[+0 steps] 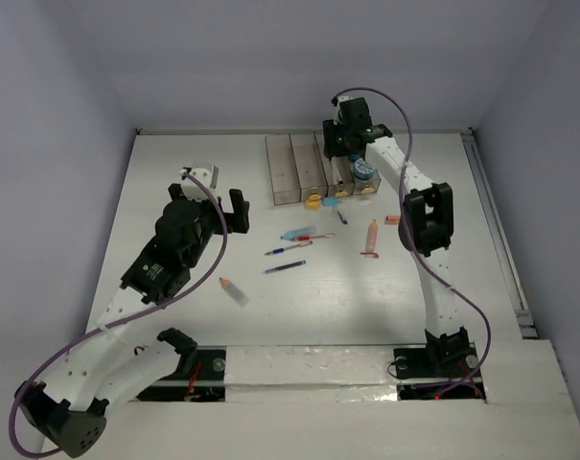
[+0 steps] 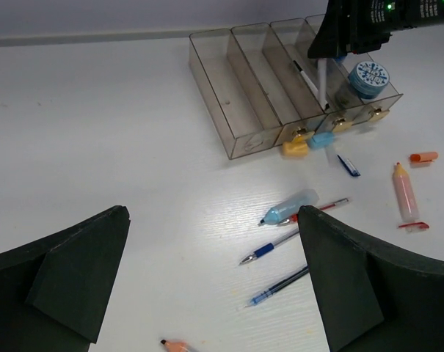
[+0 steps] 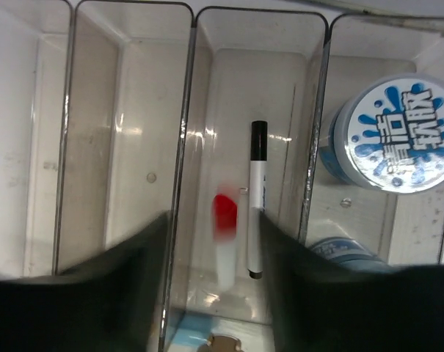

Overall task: Sort the stationery into containers
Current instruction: Place the pen in the storage box.

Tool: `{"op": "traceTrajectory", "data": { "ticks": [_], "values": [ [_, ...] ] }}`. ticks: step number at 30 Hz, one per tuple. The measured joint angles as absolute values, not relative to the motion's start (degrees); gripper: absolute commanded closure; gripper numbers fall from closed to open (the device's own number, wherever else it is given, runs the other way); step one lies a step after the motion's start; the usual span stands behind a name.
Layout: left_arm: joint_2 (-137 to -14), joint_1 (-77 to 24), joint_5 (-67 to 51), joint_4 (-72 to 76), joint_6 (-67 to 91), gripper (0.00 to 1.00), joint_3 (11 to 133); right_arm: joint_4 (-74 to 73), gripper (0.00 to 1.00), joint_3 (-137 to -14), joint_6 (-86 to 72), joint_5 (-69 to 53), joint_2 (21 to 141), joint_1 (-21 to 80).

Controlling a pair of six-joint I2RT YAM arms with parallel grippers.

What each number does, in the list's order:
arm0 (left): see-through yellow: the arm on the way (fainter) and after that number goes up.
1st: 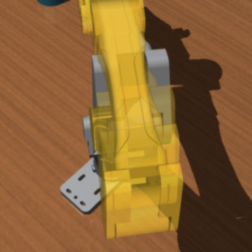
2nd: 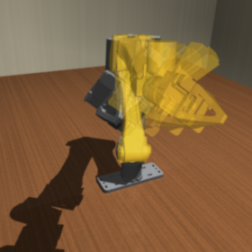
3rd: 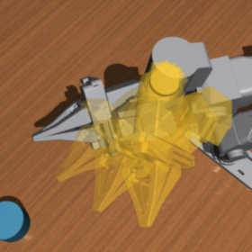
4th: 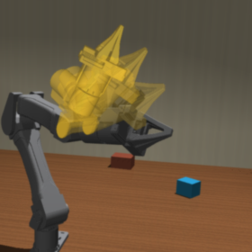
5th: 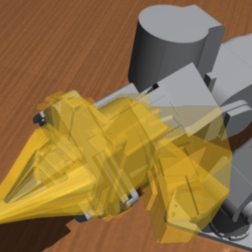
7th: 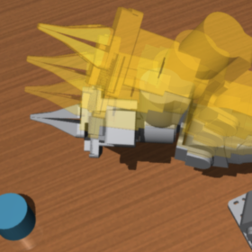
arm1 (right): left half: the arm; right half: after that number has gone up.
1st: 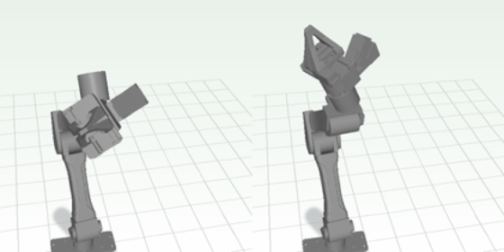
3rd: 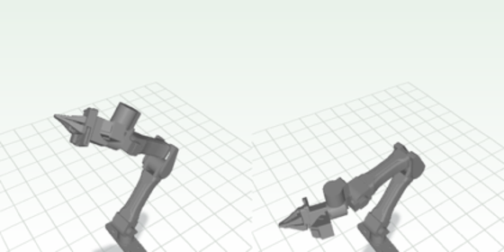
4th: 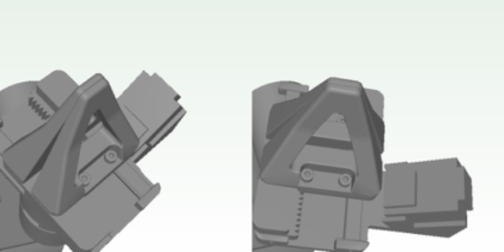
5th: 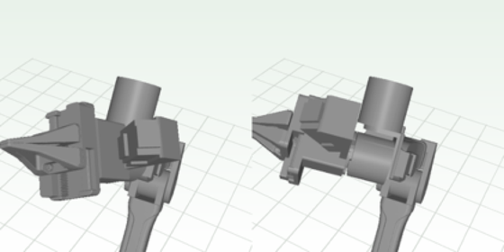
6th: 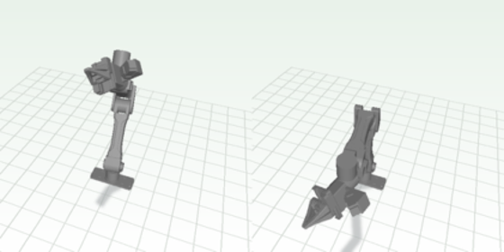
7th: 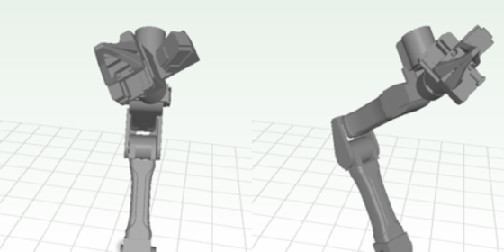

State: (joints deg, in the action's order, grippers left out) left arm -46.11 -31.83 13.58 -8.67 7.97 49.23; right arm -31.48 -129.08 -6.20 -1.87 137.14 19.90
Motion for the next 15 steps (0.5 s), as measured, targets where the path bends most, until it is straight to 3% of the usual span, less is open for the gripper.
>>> {"op": "traceTrajectory", "data": {
  "ticks": [3,9,14,15],
  "values": [
    [-46.0,-31.0,13.3,-8.6,7.9,0.01,49.2,-32.8,0.18,-131.2,-6.2,-1.9,138.9,19.9],
    [-45.4,-29.9,12.6,-8.6,8.0,0.01,49.2,-32.4,0.15,-132.9,-6.3,-4.0,138.4,19.9],
    [-44.5,-28.3,12.7,-8.6,8.1,0.01,49.2,-28.0,0.08,-117.9,-6.7,-7.7,127.2,21.3],
    [-44.3,-27.8,13.0,-8.6,8.3,0.01,49.2,-27.1,0.00,-114.4,-6.9,-7.9,124.2,22.2]
  ]
}}
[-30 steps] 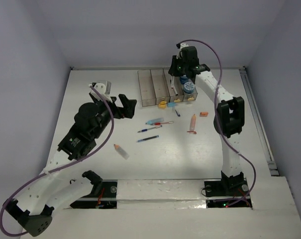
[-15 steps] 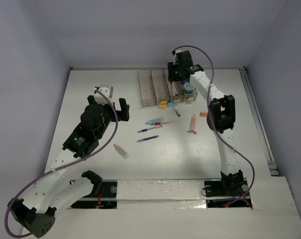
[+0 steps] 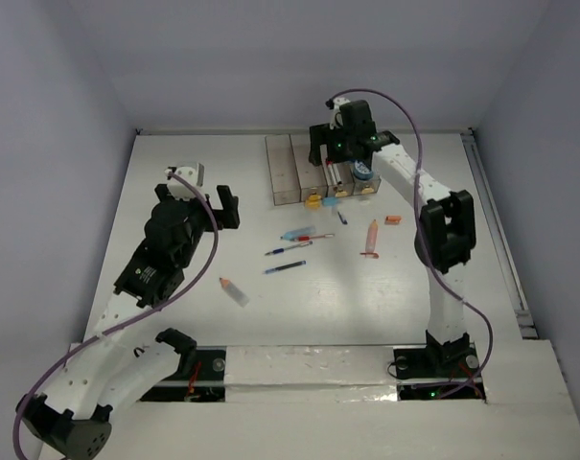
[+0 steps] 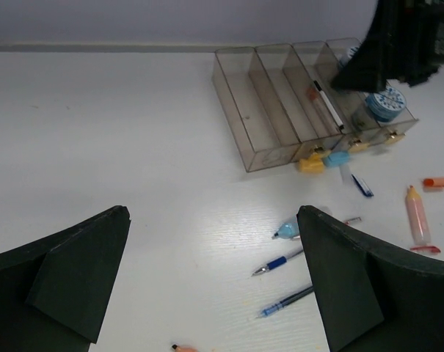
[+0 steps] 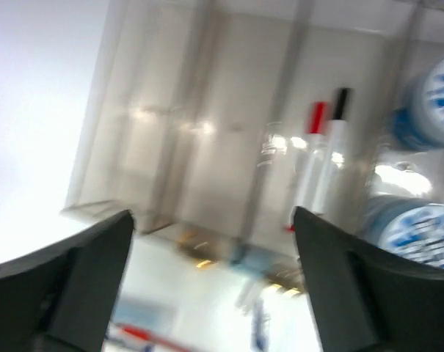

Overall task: Sort the stationery into containers
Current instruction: Pick up the pen from the center of the board.

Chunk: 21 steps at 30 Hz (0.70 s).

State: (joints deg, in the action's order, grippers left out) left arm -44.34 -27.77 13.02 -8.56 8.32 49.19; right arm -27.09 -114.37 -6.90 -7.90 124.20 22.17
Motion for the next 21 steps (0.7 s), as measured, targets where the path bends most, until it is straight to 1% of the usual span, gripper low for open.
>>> {"op": "traceTrajectory", "data": {
  "ticks": [3,8,9,11,12,15,17,21],
  "values": [
    [-43.7,-26.2,15.7,-8.7,9.3,0.01,49.2,-22.2,0.00,-103.4,-7.4,-8.1,115.0,27.3],
    [-40.5,-23.1,20.8,-9.3,11.0,0.01,49.1,-14.1,0.01,-88.3,-8.1,-9.0,104.5,41.0],
    [-39.2,-22.1,21.7,-9.3,11.3,0.01,49.1,-13.3,0.07,-86.3,-8.1,-9.5,103.5,43.2],
    [-36.7,-20.0,23.1,-9.2,12.0,0.01,49.1,-12.3,0.10,-82.5,-8.6,-9.8,102.0,47.9],
    [-35.6,-19.1,23.6,-9.2,12.3,0.01,49.0,-12.2,0.15,-80.9,-8.8,-9.6,101.7,50.0],
    [-32.8,-17.1,24.6,-8.7,13.2,0.01,48.4,-13.1,0.18,-79.0,-9.5,-8.4,101.8,55.2],
    [-31.9,-16.7,24.5,-8.4,13.9,0.01,48.4,-13.9,0.18,-79.1,-10.3,-6.6,102.4,58.2],
    [-32.0,-16.3,24.1,-8.4,14.5,0.01,48.0,-16.1,0.18,-82.8,-11.6,-2.9,107.2,63.4]
  ]
}}
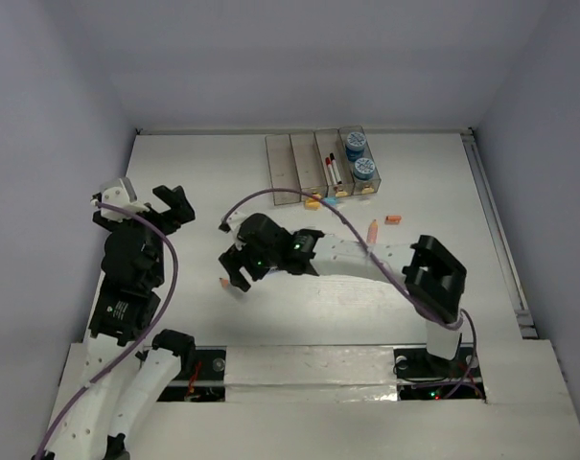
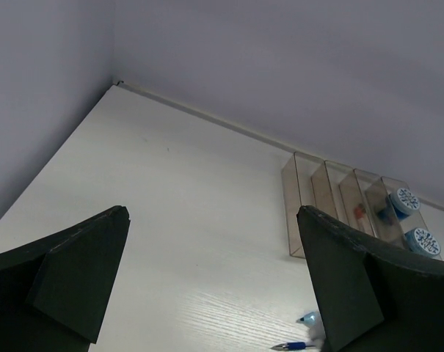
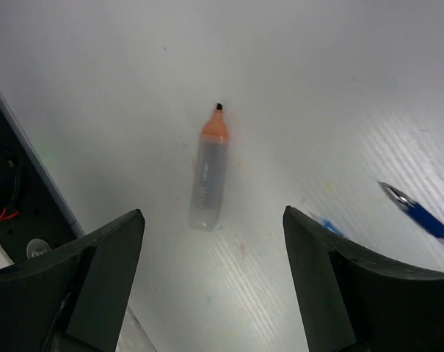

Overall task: Sort the stationery into containers
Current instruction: Pick up the pen from the center of the board.

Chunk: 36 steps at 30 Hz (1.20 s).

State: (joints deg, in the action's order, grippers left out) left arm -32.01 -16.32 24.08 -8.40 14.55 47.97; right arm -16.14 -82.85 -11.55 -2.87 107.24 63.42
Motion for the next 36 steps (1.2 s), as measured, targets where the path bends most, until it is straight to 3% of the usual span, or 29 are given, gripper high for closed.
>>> {"op": "traceTrajectory", "data": {
  "ticks": [9,13,16,17,18,24,36],
  "values": [
    [-32.0,-16.3,22.3,-8.5,15.6,0.01,47.6,-22.4,0.24,-96.1,-12.7,3.5,125.0,69.1],
    [-31.8,-16.3,21.3,-8.5,15.6,0.05,47.6,-23.9,0.27,-99.6,-13.2,6.2,128.0,69.4],
    [-31.6,-16.3,20.6,-8.5,15.6,0.09,47.6,-24.2,0.34,-100.2,-13.6,8.0,128.9,69.4],
    [-31.6,-16.3,20.3,-8.5,15.6,0.10,47.6,-24.5,0.38,-100.6,-13.7,8.5,129.1,69.4],
    [-31.5,-16.3,19.9,-8.4,15.6,0.11,47.6,-24.8,0.53,-100.9,-13.8,9.1,129.4,69.4],
    [-31.5,-16.3,17.5,-8.4,15.9,0.20,47.6,-25.7,0.97,-103.4,-14.5,11.9,130.9,69.3],
    [-31.7,-16.3,6.9,-5.9,18.7,0.40,46.3,-20.6,1.00,-103.1,-17.2,11.7,125.7,58.0]
  ]
}}
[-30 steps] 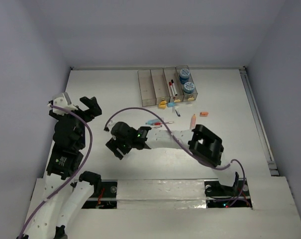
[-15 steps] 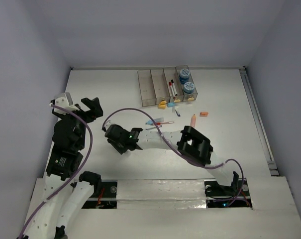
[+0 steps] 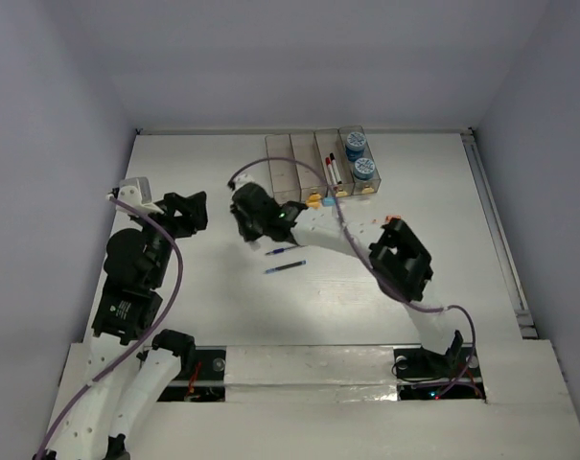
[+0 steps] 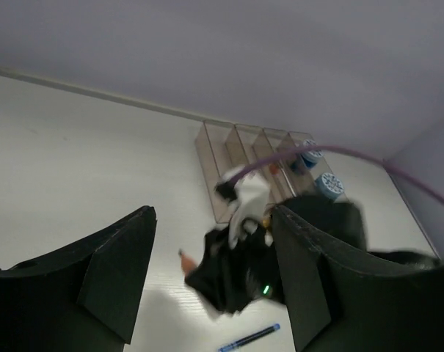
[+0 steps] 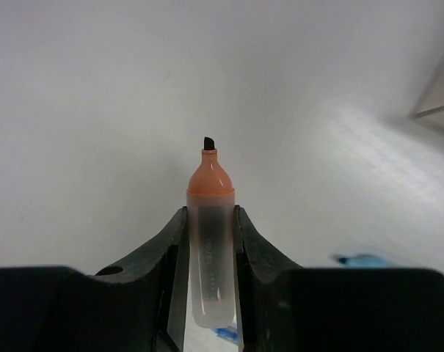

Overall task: Sort the stationery into containers
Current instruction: Pick up the pen from the center of the board.

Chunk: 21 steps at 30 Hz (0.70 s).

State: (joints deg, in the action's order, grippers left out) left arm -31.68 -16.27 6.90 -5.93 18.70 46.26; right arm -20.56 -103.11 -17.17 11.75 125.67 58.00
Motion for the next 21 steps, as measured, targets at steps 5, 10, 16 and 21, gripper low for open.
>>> {"op": "traceTrajectory", "data": {
  "ticks": [5,10,16,21],
  "values": [
    [-31.7,-16.3,-0.2,-5.4,21.6,0.45,43.5,-14.8,1.00,-98.8,-18.2,13.8,113.9,52.3],
    [-32.4,-16.3,-8.5,-2.4,26.1,0.46,38.0,-9.4,1.00,-95.6,-18.5,15.1,104.6,52.3],
    [-36.0,-19.0,-14.0,5.1,32.2,0.46,31.4,-6.3,1.00,-91.1,-19.4,15.0,101.7,53.3],
    [-42.2,-26.4,-12.2,10.3,34.1,0.46,31.2,-6.0,1.00,-87.1,-20.3,13.8,101.0,53.3]
  ]
}}
